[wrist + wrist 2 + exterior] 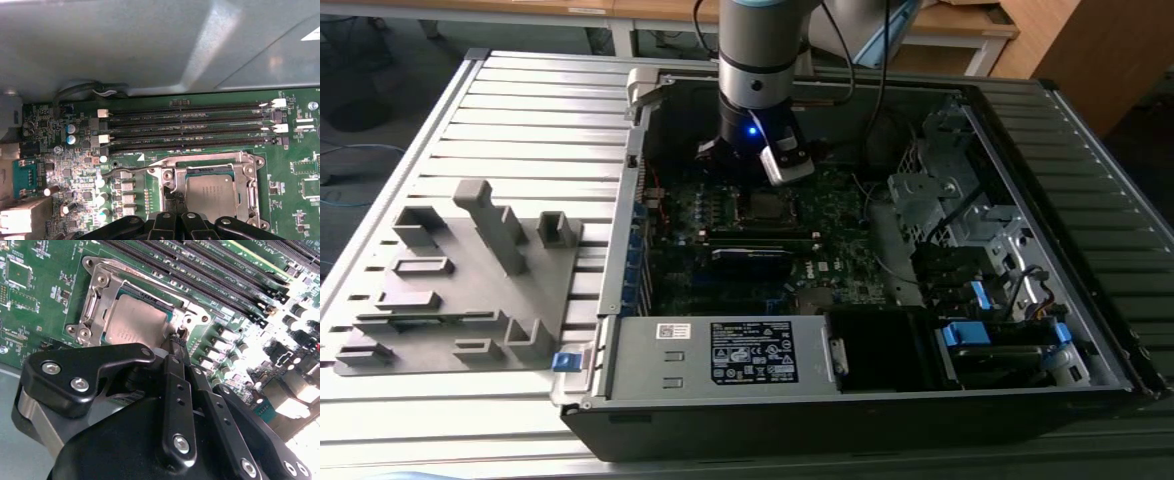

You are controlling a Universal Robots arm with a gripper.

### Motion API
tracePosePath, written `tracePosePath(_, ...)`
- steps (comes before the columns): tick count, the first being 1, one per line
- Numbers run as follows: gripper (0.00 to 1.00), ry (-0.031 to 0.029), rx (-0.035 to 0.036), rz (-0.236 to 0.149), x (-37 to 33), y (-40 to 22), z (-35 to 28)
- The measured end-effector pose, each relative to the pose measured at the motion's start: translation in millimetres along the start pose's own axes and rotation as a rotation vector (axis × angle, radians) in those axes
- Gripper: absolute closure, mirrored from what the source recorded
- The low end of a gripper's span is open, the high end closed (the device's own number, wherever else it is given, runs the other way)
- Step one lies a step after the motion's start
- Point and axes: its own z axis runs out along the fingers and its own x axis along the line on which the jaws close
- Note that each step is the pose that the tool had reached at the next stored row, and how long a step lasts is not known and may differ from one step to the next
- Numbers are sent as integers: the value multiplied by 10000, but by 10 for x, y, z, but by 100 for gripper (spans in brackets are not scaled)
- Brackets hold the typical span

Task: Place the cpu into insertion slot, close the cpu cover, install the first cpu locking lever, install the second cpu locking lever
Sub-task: 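Close the cpu cover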

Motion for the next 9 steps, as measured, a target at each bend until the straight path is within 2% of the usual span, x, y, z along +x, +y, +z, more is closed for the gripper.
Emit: tracePosePath(9, 89, 0, -1, -4, 1, 12, 4)
